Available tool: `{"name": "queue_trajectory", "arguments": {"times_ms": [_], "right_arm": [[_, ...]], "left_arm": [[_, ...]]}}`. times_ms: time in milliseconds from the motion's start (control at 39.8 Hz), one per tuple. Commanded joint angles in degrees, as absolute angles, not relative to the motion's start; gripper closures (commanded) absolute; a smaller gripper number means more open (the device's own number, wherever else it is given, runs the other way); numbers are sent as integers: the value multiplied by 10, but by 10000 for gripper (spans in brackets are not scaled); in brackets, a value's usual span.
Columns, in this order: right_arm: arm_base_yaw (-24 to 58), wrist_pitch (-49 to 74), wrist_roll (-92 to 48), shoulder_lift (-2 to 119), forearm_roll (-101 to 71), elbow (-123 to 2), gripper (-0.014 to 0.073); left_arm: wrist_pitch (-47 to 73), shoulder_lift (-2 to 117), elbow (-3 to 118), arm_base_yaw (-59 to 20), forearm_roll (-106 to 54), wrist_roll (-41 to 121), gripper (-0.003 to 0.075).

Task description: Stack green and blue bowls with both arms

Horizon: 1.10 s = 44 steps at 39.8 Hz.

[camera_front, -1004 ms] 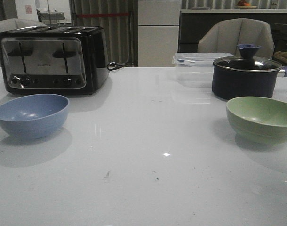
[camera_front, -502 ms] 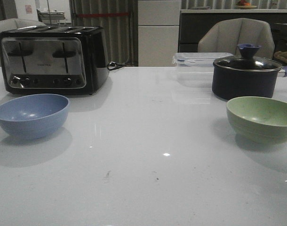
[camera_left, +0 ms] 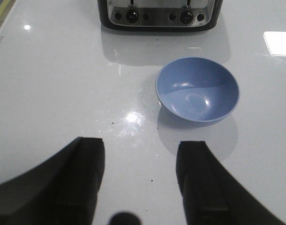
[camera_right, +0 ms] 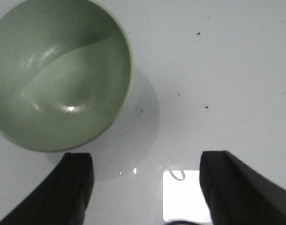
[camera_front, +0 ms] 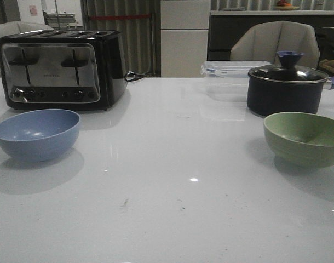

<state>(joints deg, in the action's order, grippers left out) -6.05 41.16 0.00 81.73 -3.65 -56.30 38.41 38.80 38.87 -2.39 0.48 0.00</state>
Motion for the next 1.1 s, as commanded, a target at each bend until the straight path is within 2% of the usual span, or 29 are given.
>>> {"name": "queue_trajectory", "arguments": {"times_ms": [0, 452, 552, 703, 804, 929, 1080], "right_arm": [[-66, 408, -10, 849, -48, -611, 20], [-66, 435, -65, 1029, -108, -733, 28], [-66, 433, -65, 1044, -107, -746, 112], [-66, 432, -65, 1049, -108, -758, 322], [-66, 434, -65, 1049, -108, -758, 421], [-66, 434, -66, 1049, -108, -758, 503], [-52, 455, -83, 1032, -108, -769, 528]], "left_arm": [[340, 390, 404, -27, 3, 0, 299], [341, 390, 404, -27, 3, 0, 299], [341, 390, 404, -27, 3, 0, 299], [345, 390, 404, -27, 3, 0, 299], [345, 390, 404, -27, 3, 0, 299], [345, 390, 404, -27, 3, 0, 299], [345, 390, 404, -27, 3, 0, 298]]}}
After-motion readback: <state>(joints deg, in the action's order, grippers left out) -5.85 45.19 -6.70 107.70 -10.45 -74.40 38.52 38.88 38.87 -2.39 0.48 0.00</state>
